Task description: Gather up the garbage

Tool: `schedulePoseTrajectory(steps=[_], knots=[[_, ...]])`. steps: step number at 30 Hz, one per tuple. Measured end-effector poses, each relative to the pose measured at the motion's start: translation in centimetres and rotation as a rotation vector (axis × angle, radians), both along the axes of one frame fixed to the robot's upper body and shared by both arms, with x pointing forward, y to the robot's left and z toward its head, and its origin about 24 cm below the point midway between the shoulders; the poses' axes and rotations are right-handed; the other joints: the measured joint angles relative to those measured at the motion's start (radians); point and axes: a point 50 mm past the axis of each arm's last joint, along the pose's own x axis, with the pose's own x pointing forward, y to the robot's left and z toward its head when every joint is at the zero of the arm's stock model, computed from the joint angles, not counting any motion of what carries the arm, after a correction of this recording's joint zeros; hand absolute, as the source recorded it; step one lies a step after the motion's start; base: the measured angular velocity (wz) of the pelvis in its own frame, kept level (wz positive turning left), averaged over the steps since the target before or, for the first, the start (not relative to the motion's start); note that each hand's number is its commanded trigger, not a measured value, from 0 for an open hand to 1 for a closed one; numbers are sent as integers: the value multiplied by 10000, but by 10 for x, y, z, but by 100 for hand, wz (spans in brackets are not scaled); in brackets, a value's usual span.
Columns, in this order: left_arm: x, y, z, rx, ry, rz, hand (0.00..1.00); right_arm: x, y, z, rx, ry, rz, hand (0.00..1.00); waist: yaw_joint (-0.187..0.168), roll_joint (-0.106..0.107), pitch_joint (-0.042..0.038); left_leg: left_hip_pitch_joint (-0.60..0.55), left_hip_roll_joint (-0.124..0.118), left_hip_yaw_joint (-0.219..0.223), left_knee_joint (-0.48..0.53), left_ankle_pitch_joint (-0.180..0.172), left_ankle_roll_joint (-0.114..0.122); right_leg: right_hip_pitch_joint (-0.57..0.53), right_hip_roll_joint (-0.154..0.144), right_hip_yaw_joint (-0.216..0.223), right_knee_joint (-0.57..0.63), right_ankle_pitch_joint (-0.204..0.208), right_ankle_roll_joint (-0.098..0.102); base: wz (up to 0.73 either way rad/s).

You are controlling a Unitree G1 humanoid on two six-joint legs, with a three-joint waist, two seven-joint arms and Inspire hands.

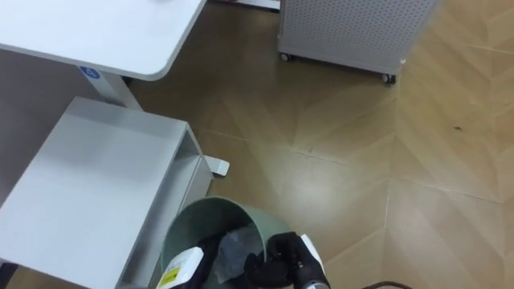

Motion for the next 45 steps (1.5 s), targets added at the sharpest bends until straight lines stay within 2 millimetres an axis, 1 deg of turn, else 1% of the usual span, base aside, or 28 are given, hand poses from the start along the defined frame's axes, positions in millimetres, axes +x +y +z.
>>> schedulePoseTrajectory(steps=[5, 9, 12, 14, 16, 17, 18, 21, 24, 25, 27, 30, 32, 33, 35, 38, 40, 41, 45], knots=[[-4, 4, -8, 351, 883, 10, 0, -1, -2, -2, -117, 253, -27, 100, -3, -14, -18, -3, 2, -9, 0, 1, 2, 14, -14, -29, -4, -1, 1, 0], [-6, 7, -10, 522, 1144, 64, 0, -1, -2, -2, -130, 266, -40, 100, 16, -24, -31, 7, 1, 10, 3, 2, 3, 14, -4, 3, 4, 0, 3, 0], [-7, 9, -11, 562, 1129, 103, 0, -1, -2, -2, -138, 260, -86, 100, 32, -45, -68, 77, 0, 64, -11, 2, 3, 44, -1, 44, 10, 0, 4, -5], [-9, 9, -11, 556, 1044, 164, 0, -2, -3, -3, -194, 266, -163, 100, 25, -50, -121, 253, -1, 88, -35, 2, 2, 189, 6, 64, 6, 1, 5, -4], [-12, 11, -13, 520, 984, 250, 0, -4, -4, -5, -219, 315, -289, 100, 14, -57, -152, 485, -10, 75, -105, 5, -3, 441, 3, 41, -31, -13, 16, 2], [-13, 12, -13, 486, 886, 297, 0, -4, -6, -5, -272, 321, -353, 100, -11, -48, -174, 604, -9, 36, -130, 6, -5, 601, 12, 10, -96, -22, 22, 4], [-14, 13, -13, 430, 840, 355, 0, -4, -7, -5, -292, 314, -402, 100, 11, -45, -175, 677, -9, 27, -176, 8, -8, 689, 16, -15, -161, -18, 25, 6], [-16, 18, -10, 273, 446, 433, 0, -9, -17, -9, -358, 365, -820, 100, 51, -50, -212, 1121, -16, -56, -344, 31, -44, 1217, 19, -158, -404, 6, 44, 6], [-17, 20, -4, -115, -281, 535, 0, -14, -25, -11, -202, 320, -1222, 100, 60, -47, -242, 1675, -37, -57, -642, 81, -66, 1829, 42, -233, -718, 41, 89, 2], [-17, 22, 0, -295, -686, 606, 0, -17, -29, -12, -91, 271, -1518, 100, 71, -73, -269, 1905, -83, -61, -807, 124, -71, 2034, 35, -238, -810, 53, 111, 7], [-12, 26, 7, -444, -1325, 884, 0, -22, -38, -12, 34, 181, -2032, 100, 75, -89, -284, 2246, -178, -101, -1096, 201, -81, 2355, 8, -265, -972, 64, 154, 7], [-8, 40, 23, -857, -2544, 1634, 0, -32, -52, -16, 329, 148, -3001, 100, 52, -84, -323, 2770, -197, -205, -1435, 244, -134, 2957, 78, -395, -1362, 81, 189, 5], [-9, 49, 37, -1276, -3524, 2007, 0, -41, -65, -19, 570, 247, -3908, 100, 64, -90, -391, 3208, -192, -261, -1808, 314, -191, 3469, 180, -476, -1804, 149, 235, 6], [-10, 50, 39, -1390, -3708, 2121, 0, -44, -68, -20, 634, 263, -4098, 100, 67, -82, -403, 3359, -195, -286, -1917, 336, -211, 3648, 197, -525, -1936, 158, 240, 5], [-19, 56, 47, -1700, -4251, 2444, 0, -56, -79, -20, 675, 204, -4638, 100, 169, -110, -525, 3932, -206, -324, -2350, 398, -282, 4244, 325, -544, -2304, 171, 261, 0], [-21, 60, 57, -1992, -4825, 2669, 0, -68, -88, -23, 660, 206, -5128, 100, 322, -192, -584, 4625, -206, -350, -2800, 475, -388, 4922, 466, -551, -2742, 180, 275, -1], [-24, 63, 60, -2092, -5059, 2829, 0, -74, -91, -24, 689, 269, -5324, 100, 341, -206, -590, 5057, -202, -370, -2984, 508, -443, 5320, 518, -552, -2886, 167, 295, -3], [-26, 66, 62, -2145, -5195, 2933, 0, -76, -93, -23, 735, 191, -5441, 100, 339, -214, -614, 5294, -221, -454, -3135, 519, -464, 5513, 549, -529, -2970, 137, 320, -8], [-29, 71, 78, -2382, -5921, 2999, 0, -81, -98, -13, 769, -317, -5692, 100, 320, -260, -611, 5747, -254, -657, -3365, 533, -494, 5996, 622, -519, -3203, 98, 335, -1]])
